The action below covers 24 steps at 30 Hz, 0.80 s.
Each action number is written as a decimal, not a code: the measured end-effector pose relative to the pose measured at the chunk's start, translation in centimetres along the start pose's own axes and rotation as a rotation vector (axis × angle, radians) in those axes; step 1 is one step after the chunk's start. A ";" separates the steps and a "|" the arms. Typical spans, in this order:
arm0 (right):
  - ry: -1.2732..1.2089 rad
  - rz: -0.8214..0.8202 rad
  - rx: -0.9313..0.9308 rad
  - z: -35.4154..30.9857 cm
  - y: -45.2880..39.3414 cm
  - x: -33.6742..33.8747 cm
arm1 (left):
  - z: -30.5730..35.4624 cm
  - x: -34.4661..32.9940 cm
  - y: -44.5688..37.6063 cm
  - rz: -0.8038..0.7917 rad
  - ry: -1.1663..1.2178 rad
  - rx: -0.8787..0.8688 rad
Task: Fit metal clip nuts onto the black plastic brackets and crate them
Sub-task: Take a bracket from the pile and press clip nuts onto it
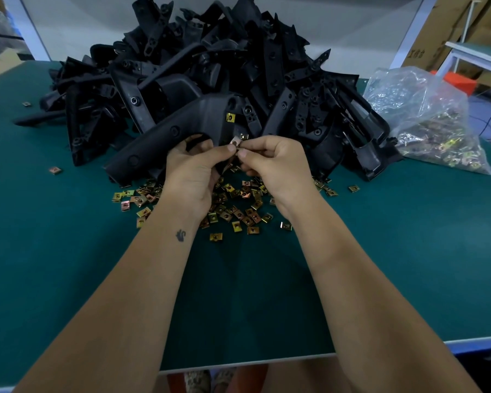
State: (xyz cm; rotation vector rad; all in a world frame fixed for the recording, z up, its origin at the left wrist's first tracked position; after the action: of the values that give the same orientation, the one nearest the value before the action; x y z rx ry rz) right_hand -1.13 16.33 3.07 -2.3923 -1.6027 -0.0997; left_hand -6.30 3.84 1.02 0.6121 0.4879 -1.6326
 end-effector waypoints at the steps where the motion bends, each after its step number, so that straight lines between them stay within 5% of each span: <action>1: 0.021 -0.003 0.002 0.0 0.0 0.0 | 0.0 0.0 0.0 0.000 -0.013 0.001; 10: -0.011 -0.093 -0.109 0.8 -0.4 0.5 | 0.6 0.8 -0.9 0.008 0.221 0.080; 24: -0.358 -0.118 -0.134 0.2 -0.1 0.4 | 0.3 -0.1 -0.3 -0.089 0.072 0.116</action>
State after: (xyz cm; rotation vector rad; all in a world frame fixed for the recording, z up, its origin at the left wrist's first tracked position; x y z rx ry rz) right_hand -1.04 16.77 2.97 -2.5249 -1.9490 0.2192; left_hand -6.59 3.80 1.27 0.7464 0.4808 -1.7367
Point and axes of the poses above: each hand's wrist, its own y-axis away from the middle knuckle, its own x-axis out of the back of the hand, z = x × y, the point moved 4 cm from there along -y, towards the middle knuckle, and after that the axes turned 5 degrees about y, right-handed, at the moved point
